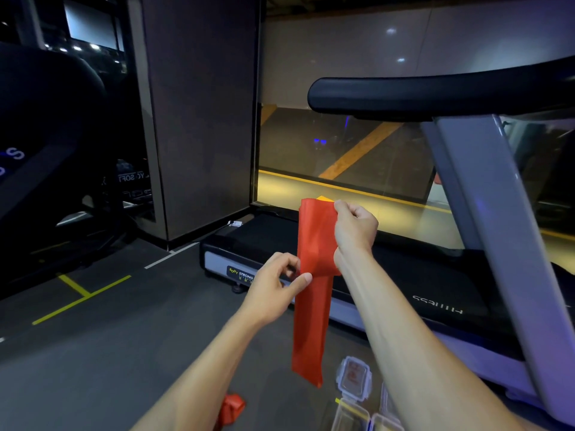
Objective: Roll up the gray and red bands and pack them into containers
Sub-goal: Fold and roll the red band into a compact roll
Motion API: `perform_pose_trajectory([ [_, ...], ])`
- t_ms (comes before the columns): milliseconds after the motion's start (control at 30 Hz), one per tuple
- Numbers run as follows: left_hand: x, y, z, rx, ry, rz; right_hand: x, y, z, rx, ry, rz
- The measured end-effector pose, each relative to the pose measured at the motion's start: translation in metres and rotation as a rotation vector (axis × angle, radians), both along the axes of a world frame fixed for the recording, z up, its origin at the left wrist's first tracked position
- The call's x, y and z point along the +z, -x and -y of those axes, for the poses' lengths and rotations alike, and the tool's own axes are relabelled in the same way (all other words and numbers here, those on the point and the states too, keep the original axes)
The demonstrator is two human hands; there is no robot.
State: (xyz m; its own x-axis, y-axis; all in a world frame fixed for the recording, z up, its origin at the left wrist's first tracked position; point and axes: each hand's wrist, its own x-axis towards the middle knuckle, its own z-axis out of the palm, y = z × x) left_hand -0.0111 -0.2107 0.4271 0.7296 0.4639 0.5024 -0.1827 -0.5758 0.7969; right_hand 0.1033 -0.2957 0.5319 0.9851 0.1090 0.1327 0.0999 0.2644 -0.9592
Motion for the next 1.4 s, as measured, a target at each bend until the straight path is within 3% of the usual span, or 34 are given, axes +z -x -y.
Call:
perform_pose_trajectory([
  [133,0.001,-0.007,0.001,-0.054,0.07,0.06,-0.001,-0.001,0.001,-0.003,-0.014,-0.012],
  [233,-0.006,-0.009,0.0,0.002,0.099,0.005,0.001,-0.003,0.002,0.001,-0.018,-0.033],
  [433,-0.008,-0.002,-0.006,0.09,0.004,-0.027,-0.003,-0.01,0.005,0.02,-0.008,-0.049],
  [567,-0.001,-0.002,-0.003,-0.08,0.178,0.017,-0.004,-0.012,0.005,0.035,-0.018,-0.088],
  [733,0.004,-0.006,0.004,-0.017,0.22,0.124,-0.004,-0.009,0.002,0.069,-0.015,-0.086],
  [900,-0.001,-0.008,0.009,0.173,0.03,0.161,-0.003,-0.009,0.002,0.097,-0.013,-0.083],
  [1033,-0.007,-0.007,0.014,0.425,-0.303,0.132,-0.003,-0.009,0.001,0.104,-0.011,-0.087],
  [1167,-0.005,-0.005,0.022,0.541,-0.501,0.143,-0.005,-0.009,-0.001,0.107,-0.024,-0.095],
  [1400,0.002,-0.006,0.026,0.615,-0.624,0.175,-0.005,-0.01,-0.004,0.088,-0.029,-0.103],
])
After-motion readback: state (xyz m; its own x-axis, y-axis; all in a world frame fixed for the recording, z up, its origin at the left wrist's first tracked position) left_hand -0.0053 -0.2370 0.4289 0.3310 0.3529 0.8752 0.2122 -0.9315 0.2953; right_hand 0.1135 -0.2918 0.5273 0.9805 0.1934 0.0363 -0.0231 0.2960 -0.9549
